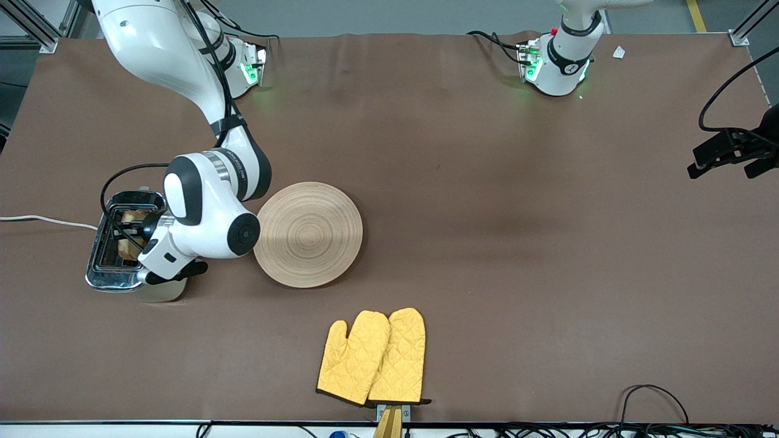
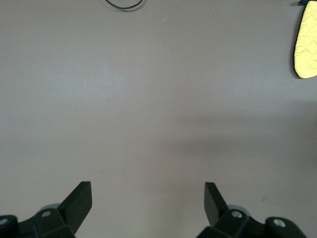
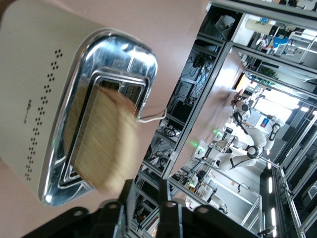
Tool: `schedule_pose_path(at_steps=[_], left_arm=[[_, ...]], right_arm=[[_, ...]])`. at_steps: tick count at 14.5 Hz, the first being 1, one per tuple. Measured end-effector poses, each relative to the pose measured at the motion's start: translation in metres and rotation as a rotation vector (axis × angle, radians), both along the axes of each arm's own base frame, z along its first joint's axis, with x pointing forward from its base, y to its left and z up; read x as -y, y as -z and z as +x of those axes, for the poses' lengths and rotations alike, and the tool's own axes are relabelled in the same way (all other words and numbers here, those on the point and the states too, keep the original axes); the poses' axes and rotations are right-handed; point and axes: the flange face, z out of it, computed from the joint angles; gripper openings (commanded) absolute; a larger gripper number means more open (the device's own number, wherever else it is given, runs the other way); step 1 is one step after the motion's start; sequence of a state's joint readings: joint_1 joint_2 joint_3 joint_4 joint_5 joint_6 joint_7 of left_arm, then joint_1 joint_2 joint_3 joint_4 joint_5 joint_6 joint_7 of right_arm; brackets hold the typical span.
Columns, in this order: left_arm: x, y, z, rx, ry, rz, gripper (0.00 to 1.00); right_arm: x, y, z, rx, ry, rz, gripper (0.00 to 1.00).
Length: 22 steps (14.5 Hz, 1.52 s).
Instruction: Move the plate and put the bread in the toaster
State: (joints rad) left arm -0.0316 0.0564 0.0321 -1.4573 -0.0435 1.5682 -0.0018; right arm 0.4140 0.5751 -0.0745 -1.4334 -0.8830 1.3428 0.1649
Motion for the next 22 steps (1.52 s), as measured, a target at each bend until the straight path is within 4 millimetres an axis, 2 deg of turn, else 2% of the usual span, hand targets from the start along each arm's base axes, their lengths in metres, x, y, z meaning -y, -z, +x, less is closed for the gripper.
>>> schedule_pose_path(at_steps=[2, 3, 4, 6, 8, 10, 12, 15, 17, 19, 21, 22], left_arm=[[0.0, 0.0, 0.0, 0.0, 0.0, 0.0, 1.0], [0.0, 0.0, 0.0, 0.0, 0.0, 0.0, 1.0], [0.0, 0.0, 0.0, 0.0, 0.0, 0.0, 1.0], [0.0, 0.0, 0.0, 0.0, 0.0, 0.0, 1.0], [0.0, 0.0, 0.0, 0.0, 0.0, 0.0, 1.0], [0.0, 0.0, 0.0, 0.0, 0.0, 0.0, 1.0], [0.0, 0.0, 0.0, 0.0, 0.0, 0.0, 1.0], [0.001, -0.002, 0.0, 0.008, 0.001, 0.0, 1.0], [0.001, -0.002, 0.001, 0.01, 0.001, 0.0, 1.0], [0.0, -0.002, 0.001, 0.01, 0.001, 0.003, 1.0], [-0.002, -0.001, 0.001, 0.008, -0.001, 0.027, 1.0], [-0.003, -0.001, 0.001, 0.008, -0.001, 0.036, 1.0]], right_arm=[[0.002, 0.0, 0.003, 0.01, -0.009, 0.004, 0.79], [0.003, -0.001, 0.004, 0.013, -0.01, 0.005, 0.92], [0.002, -0.002, 0.004, 0.017, -0.01, 0.007, 1.0], [0.007, -0.009, 0.007, 0.033, 0.0, 0.022, 1.0], [0.021, -0.024, 0.014, 0.076, 0.027, 0.11, 1.0], [0.042, -0.055, 0.018, 0.148, 0.072, 0.247, 1.0], [0.07, -0.101, 0.014, 0.231, 0.161, 0.434, 1.0], [0.117, -0.183, -0.007, 0.352, 0.285, 0.692, 1.0], [0.132, -0.225, -0.026, 0.396, 0.321, 0.841, 1.0], [0.154, -0.253, -0.043, 0.403, 0.352, 0.999, 1.0], [0.186, -0.265, -0.058, 0.375, 0.359, 1.067, 1.0], [0.195, -0.266, -0.063, 0.36, 0.368, 1.076, 1.0]])
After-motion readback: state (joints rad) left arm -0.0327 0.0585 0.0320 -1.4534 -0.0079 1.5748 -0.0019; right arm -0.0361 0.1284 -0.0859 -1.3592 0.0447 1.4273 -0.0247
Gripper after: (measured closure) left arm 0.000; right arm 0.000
